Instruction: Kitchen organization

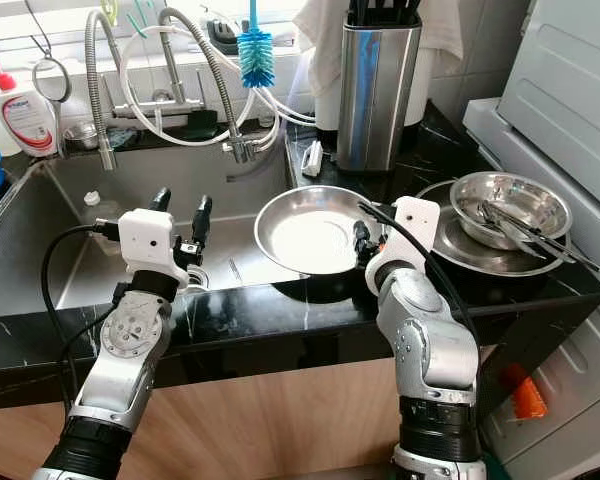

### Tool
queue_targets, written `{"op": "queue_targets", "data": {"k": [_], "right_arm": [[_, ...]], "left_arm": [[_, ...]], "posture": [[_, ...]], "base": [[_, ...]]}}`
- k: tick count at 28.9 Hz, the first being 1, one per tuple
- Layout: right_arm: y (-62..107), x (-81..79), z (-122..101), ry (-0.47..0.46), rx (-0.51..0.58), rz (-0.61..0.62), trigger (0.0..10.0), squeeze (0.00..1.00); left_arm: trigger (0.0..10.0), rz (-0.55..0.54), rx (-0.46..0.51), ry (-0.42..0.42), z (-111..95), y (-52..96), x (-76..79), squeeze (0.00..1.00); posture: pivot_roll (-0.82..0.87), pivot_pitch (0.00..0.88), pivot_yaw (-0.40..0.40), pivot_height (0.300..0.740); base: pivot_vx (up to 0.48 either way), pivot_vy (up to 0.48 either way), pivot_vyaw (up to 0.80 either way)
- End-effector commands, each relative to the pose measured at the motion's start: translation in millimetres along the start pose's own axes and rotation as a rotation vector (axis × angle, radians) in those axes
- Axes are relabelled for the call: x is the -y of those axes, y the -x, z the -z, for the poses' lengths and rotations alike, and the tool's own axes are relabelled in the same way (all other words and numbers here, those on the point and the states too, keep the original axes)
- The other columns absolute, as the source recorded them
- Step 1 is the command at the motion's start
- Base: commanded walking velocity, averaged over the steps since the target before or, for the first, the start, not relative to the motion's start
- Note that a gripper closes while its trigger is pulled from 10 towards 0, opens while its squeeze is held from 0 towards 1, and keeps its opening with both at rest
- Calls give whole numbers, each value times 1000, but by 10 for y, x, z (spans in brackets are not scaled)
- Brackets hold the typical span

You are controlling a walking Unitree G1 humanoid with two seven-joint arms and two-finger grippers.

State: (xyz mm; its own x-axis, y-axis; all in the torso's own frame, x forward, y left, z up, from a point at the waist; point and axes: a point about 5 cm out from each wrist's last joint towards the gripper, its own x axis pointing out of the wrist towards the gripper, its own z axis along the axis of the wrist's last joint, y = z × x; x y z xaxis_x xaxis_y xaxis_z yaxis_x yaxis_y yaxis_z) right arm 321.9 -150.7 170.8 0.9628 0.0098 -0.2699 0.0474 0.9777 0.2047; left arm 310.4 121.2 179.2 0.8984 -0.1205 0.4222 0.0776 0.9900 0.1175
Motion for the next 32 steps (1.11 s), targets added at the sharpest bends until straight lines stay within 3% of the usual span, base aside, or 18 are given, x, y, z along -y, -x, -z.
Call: {"op": "queue_targets", "data": {"k": [1, 16, 30, 31, 32], "right_arm": [[-24, -72, -23, -4, -4, -20, 0, 0], [-25, -80, -58, 2, 16, -27, 0, 0], [3, -159, -249, -81, 206, -78, 0, 0], [8, -162, -275, -73, 240, -82, 10000, 0], [23, -161, -313, -77, 275, -85, 10000, 0]], "left_arm": [[10000, 21, -7, -32, 9, 8, -6, 0], [10000, 35, -12, -29, 13, -1, 14, 0], [10000, -15, 2, -66, -20, -25, -71, 0], [10000, -29, 2, -59, -23, -28, -86, 0], [10000, -45, -4, -32, -19, -25, -104, 0]], "posture": [[-154, 0, 66, 740], [-153, 0, 68, 740], [-147, 0, 73, 740], [-145, 0, 73, 740], [-144, 0, 72, 740]], "base": [[0, 0, 0], [0, 0, 0], [0, 0, 0], [0, 0, 0], [0, 0, 0]]}}
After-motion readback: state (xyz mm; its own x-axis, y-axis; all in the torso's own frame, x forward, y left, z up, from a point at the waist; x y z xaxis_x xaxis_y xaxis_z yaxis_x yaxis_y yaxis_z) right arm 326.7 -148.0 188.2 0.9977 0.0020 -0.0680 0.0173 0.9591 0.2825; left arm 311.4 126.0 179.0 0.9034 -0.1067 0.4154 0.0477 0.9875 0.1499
